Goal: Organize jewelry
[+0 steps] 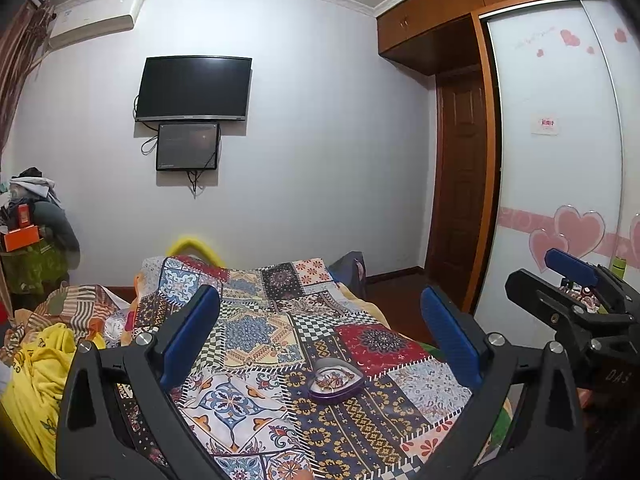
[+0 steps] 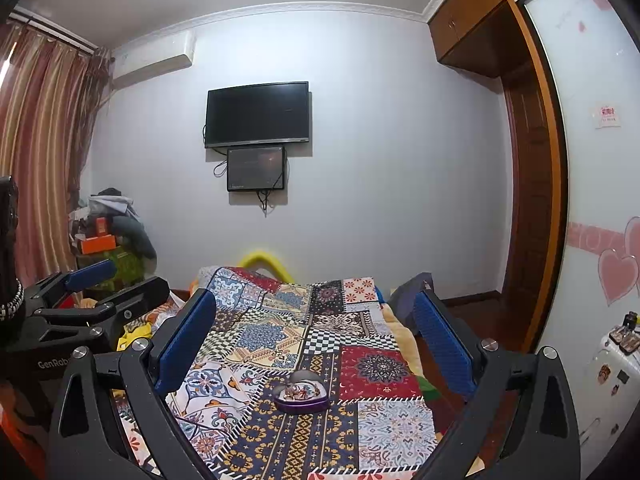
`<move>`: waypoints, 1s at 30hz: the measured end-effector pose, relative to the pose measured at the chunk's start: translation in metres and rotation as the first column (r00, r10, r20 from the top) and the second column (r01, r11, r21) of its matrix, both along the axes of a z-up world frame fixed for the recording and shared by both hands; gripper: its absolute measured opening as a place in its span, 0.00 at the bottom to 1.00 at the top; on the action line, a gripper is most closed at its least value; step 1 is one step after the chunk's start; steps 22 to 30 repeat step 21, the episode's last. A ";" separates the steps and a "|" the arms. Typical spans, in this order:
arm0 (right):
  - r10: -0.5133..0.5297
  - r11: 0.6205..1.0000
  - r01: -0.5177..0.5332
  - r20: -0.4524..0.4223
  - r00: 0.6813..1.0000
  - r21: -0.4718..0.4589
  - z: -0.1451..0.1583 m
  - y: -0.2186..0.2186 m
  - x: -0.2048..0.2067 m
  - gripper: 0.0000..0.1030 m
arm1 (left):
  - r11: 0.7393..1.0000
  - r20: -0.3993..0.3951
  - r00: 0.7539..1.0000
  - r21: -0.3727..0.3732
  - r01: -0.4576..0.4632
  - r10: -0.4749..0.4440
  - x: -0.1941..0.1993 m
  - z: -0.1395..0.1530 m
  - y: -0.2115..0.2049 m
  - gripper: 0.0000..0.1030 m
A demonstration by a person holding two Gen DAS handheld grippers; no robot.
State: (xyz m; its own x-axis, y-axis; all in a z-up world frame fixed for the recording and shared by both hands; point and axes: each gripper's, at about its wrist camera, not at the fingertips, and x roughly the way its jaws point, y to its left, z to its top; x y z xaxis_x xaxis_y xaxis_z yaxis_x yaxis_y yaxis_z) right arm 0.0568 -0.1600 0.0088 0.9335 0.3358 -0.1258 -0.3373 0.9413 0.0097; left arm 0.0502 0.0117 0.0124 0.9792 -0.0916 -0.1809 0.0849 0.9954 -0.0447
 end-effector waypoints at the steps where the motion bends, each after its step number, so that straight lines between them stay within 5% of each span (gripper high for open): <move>1: 0.000 1.000 0.000 0.000 1.000 0.001 0.000 0.000 0.000 0.95 | 1.000 0.000 1.000 0.001 0.001 -0.001 0.000 0.000 0.000 0.98; 30: -0.006 1.000 0.007 -0.016 1.000 0.009 0.001 -0.003 0.006 0.95 | 1.000 -0.001 1.000 0.005 -0.001 0.001 0.004 -0.006 -0.002 1.00</move>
